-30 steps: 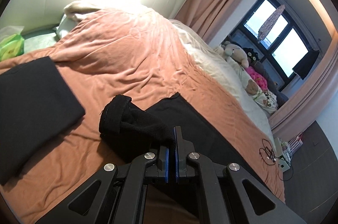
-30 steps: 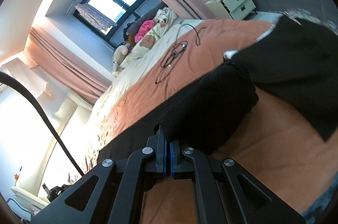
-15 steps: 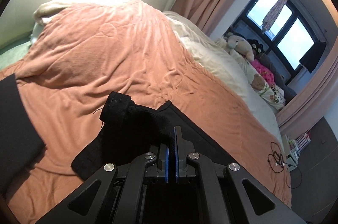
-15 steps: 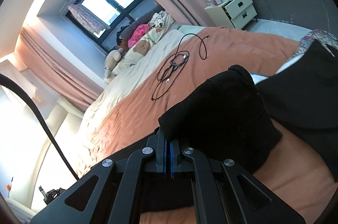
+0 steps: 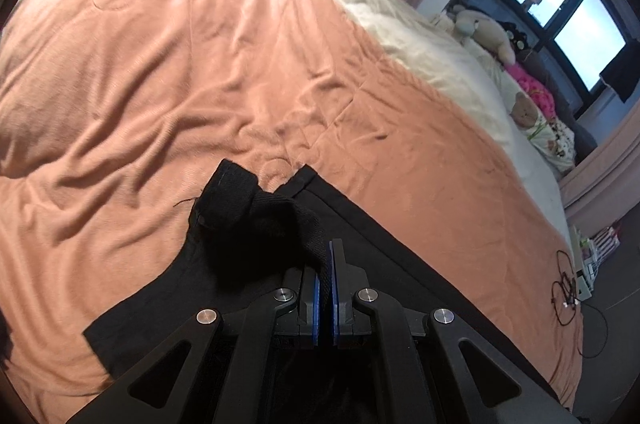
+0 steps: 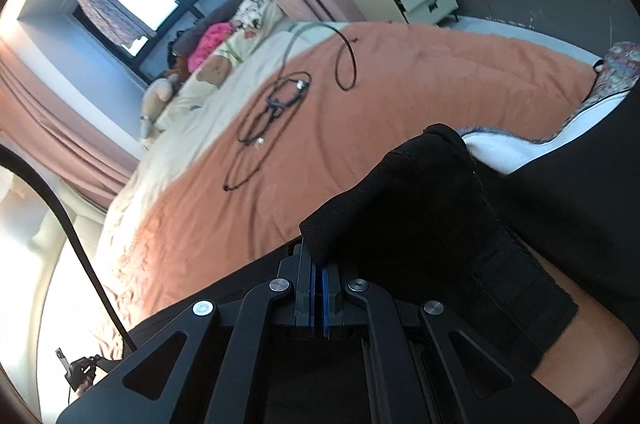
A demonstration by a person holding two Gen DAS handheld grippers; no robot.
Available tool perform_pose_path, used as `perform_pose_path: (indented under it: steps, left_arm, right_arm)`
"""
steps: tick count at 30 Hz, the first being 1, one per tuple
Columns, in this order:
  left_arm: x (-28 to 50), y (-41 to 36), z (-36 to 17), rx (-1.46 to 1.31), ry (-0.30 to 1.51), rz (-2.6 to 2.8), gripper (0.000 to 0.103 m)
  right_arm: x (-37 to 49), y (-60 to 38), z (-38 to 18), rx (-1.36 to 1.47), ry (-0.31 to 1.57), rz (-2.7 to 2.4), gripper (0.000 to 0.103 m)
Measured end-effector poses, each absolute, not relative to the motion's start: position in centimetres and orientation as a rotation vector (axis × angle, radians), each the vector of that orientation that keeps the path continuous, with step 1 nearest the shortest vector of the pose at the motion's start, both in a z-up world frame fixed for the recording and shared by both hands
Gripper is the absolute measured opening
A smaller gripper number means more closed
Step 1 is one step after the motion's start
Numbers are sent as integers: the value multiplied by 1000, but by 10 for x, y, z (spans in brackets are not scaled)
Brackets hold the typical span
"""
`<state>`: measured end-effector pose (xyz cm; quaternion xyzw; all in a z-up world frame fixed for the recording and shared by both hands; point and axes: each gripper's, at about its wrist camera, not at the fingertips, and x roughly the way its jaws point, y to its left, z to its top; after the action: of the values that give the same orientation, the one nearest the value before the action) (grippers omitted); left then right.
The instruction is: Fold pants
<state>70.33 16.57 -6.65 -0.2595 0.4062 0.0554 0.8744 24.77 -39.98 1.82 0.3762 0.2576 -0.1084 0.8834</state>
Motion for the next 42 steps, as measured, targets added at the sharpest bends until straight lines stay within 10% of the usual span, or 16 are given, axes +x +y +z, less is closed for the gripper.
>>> perform_pose_path:
  steps: [21, 25, 27, 29, 32, 42]
  left_arm:
    - [803, 124, -134, -423, 997, 194, 6]
    - [808, 126, -134, -428, 1008, 171, 19]
    - [806, 129, -125, -465, 980, 122, 55]
    - [801, 130, -115, -462, 944, 110, 77]
    - [790, 129, -104, -467, 919, 60, 82]
    - [742, 129, -83, -392, 952, 32, 82]
  right_arm:
    - [339, -402, 8, 816, 703, -431, 0]
    - [351, -412, -3, 854, 694, -403, 0]
    - [349, -415, -6, 868, 693, -373, 2]
    - [343, -421, -8, 880, 679, -336, 27]
    - [330, -417, -1, 885, 638, -239, 63]
    - [325, -351, 16, 663, 736, -23, 64]
